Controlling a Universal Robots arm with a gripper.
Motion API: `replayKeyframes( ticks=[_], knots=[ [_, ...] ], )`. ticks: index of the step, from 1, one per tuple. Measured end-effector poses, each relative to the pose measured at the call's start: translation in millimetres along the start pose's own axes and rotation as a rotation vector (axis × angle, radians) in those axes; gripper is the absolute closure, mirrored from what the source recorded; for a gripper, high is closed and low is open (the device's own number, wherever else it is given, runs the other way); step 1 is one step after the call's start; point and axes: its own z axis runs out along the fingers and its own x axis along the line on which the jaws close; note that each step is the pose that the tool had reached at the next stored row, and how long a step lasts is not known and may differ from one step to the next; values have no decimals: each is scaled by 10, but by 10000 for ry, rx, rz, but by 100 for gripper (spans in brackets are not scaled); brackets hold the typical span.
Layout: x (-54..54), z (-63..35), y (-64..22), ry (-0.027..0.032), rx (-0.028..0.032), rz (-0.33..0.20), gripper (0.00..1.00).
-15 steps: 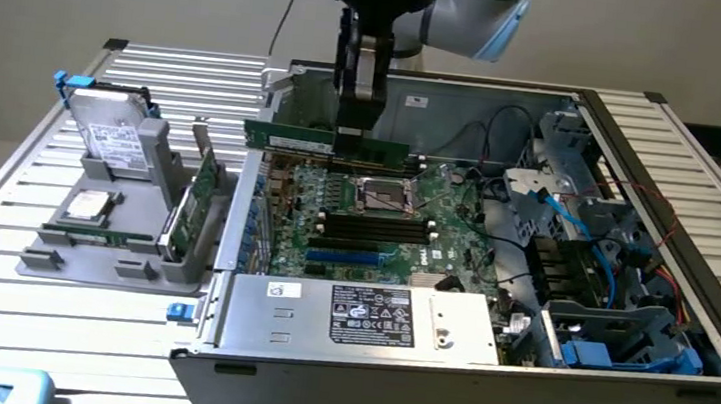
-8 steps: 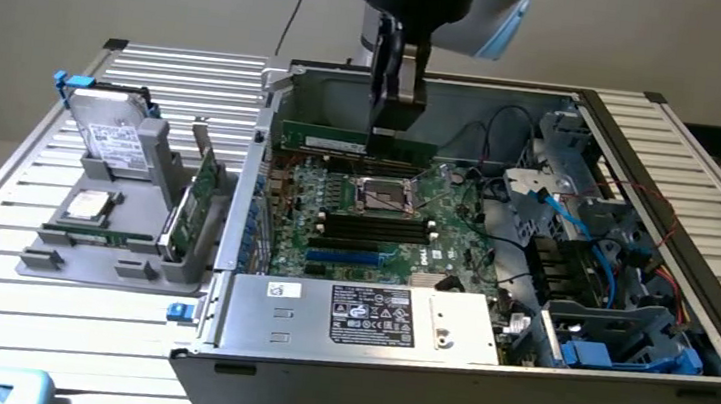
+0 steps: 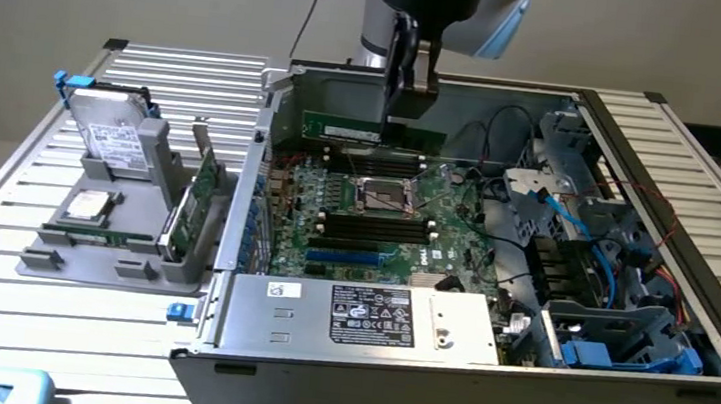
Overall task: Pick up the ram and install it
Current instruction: 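Pick up the ram and move it above insertion slot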
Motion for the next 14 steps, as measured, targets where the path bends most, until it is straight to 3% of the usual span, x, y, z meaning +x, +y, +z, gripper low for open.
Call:
replayKeyframes(
  ticks=[4,7,14],
  knots=[
    [-128,36,-30,2,11,-14,86],
    [-190,68,-37,5,55,-82,86],
    [-317,122,-56,12,241,-224,86]
  ],
)
